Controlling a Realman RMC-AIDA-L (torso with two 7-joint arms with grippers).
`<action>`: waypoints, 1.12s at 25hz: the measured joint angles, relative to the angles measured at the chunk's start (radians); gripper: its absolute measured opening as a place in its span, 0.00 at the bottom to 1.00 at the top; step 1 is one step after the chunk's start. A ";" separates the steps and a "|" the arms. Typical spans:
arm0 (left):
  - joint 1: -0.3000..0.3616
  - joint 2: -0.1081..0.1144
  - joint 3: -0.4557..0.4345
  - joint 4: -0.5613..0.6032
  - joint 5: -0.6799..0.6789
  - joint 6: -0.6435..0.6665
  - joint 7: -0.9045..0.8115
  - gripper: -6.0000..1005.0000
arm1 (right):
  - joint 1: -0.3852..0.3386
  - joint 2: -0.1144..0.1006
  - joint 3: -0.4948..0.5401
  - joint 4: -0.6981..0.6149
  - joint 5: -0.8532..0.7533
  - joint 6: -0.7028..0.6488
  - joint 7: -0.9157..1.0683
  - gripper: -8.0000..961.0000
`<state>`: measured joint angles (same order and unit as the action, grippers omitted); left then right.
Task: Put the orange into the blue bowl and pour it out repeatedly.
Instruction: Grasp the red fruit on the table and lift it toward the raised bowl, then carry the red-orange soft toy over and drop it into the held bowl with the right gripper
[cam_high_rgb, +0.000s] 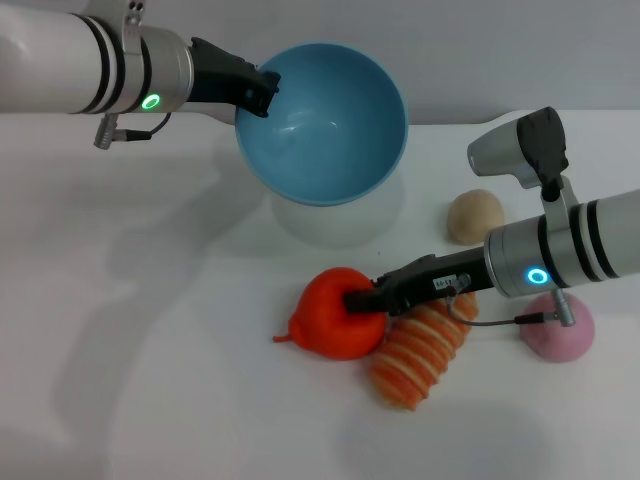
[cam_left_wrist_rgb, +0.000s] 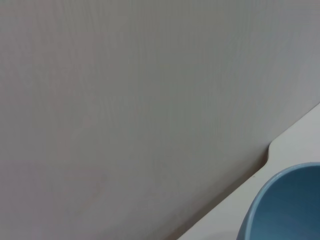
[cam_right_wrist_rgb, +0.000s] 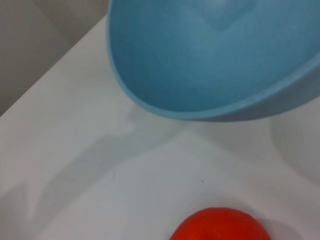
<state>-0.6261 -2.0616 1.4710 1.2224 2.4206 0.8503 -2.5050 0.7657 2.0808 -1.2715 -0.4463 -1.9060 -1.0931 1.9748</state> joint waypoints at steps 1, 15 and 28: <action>0.000 0.000 0.000 0.000 0.000 0.000 0.000 0.01 | -0.001 0.000 0.000 -0.001 0.001 -0.002 -0.003 0.42; -0.002 0.002 0.006 -0.017 0.022 -0.008 -0.005 0.01 | -0.151 -0.042 0.107 -0.317 0.164 -0.366 -0.068 0.12; -0.065 -0.005 0.069 -0.013 0.043 0.194 -0.021 0.00 | -0.179 -0.072 0.405 -0.509 0.148 -0.489 -0.081 0.05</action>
<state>-0.6909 -2.0671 1.5401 1.2094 2.4638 1.0445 -2.5260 0.5871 2.0090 -0.8662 -0.9557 -1.7579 -1.5823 1.8940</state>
